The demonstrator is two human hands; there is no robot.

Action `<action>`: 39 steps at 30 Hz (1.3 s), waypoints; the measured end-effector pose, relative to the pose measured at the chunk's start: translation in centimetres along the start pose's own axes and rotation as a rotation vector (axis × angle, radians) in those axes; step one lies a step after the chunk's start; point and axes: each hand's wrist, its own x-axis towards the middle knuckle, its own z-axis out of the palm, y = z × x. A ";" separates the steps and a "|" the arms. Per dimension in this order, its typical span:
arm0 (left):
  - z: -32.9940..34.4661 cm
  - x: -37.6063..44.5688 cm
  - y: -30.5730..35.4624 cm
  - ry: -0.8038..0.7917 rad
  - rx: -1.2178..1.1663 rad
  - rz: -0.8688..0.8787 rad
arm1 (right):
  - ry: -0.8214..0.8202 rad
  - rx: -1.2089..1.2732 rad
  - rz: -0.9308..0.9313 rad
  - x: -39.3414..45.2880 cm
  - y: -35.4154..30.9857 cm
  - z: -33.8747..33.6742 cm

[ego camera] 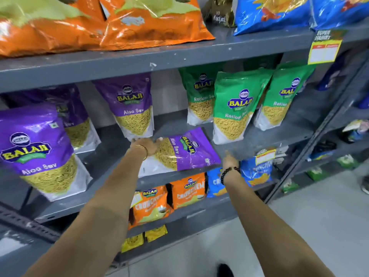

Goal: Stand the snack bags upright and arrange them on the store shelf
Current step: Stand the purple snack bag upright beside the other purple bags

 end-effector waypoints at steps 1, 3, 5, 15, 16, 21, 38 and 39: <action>0.0 -0.6 -0.1 0.010 0.014 0.022 | -0.056 0.030 0.043 -1.1 0.7 1.0; -0.2 -1.3 -0.2 0.050 0.016 0.035 | -0.184 0.107 0.173 -2.8 1.8 2.7; -0.6 -1.8 -0.3 0.059 -0.012 0.026 | -0.294 0.179 0.313 -4.0 2.8 4.4; 1.9 -1.1 -2.9 -0.007 -0.818 0.023 | -0.342 0.236 0.338 -4.0 4.6 7.8; 2.2 -1.0 -3.0 -0.019 -0.893 0.042 | -0.334 0.251 0.322 -3.9 4.7 7.8; 2.7 -2.7 -2.9 -0.116 -1.175 -0.058 | -0.341 0.231 0.154 -2.4 4.7 7.9; 0.2 -12.6 -3.7 -0.038 -1.792 0.382 | -1.143 0.265 -0.162 -4.9 -4.7 3.1; -0.1 -12.9 -3.8 -0.026 -1.789 0.391 | -1.171 0.255 -0.179 -5.2 -5.0 2.9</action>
